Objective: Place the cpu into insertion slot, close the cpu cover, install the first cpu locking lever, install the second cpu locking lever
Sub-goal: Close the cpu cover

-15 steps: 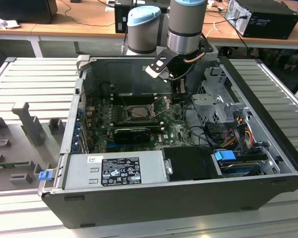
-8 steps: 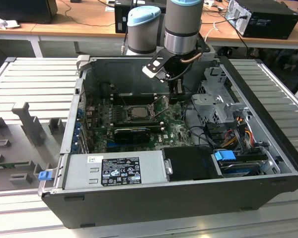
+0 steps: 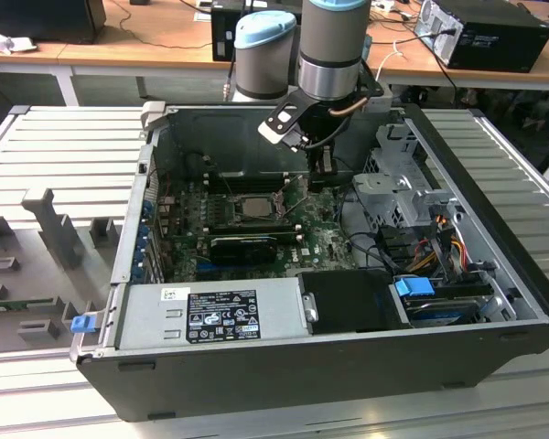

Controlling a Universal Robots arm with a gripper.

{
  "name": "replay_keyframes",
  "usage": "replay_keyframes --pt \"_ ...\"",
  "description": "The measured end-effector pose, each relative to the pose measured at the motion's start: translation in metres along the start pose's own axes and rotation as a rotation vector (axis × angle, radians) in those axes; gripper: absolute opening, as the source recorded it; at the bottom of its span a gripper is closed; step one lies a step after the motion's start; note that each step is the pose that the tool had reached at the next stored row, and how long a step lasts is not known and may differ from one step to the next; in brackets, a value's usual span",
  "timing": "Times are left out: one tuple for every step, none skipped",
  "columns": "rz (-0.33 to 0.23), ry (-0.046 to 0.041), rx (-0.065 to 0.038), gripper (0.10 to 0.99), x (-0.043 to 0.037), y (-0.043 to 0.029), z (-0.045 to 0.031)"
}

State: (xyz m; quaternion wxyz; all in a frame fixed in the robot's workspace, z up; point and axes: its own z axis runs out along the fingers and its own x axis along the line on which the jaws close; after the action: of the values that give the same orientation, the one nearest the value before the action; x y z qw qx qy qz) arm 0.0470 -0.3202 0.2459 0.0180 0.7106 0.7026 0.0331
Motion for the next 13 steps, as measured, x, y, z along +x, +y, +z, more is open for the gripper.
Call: replay_keyframes --pt "0.0 0.0 0.0 0.106 0.0 -0.0007 0.0" --pt "0.0 0.0001 0.0 0.106 0.0 -0.0008 0.0" --pt "0.0 0.0 0.0 0.106 0.0 -0.0009 -0.0001" --pt "0.0 0.0 0.0 0.106 0.0 -0.0013 -0.0001" --pt "0.0 0.0 0.0 0.106 0.0 -0.0014 -0.0001" --pt "0.0 0.0001 0.0 0.106 0.0 -0.0015 -0.0001" --pt "0.0 -0.0001 0.0 0.106 0.0 -0.0018 -0.0002" --pt "0.0 0.0 0.0 0.106 0.0 -0.0022 -0.0002" --pt "0.0 0.0 0.0 0.106 0.0 -0.0024 -0.0002" --pt "0.0 0.0 0.0 0.106 0.0 -0.0025 -0.0002" --pt "0.0 0.0 0.0 0.106 0.0 -0.0026 -0.0002" --pt "0.0 0.0 0.0 0.106 0.0 -0.0028 -0.0002" --pt "0.0 0.0 0.0 0.106 0.0 -0.0028 -0.0002"
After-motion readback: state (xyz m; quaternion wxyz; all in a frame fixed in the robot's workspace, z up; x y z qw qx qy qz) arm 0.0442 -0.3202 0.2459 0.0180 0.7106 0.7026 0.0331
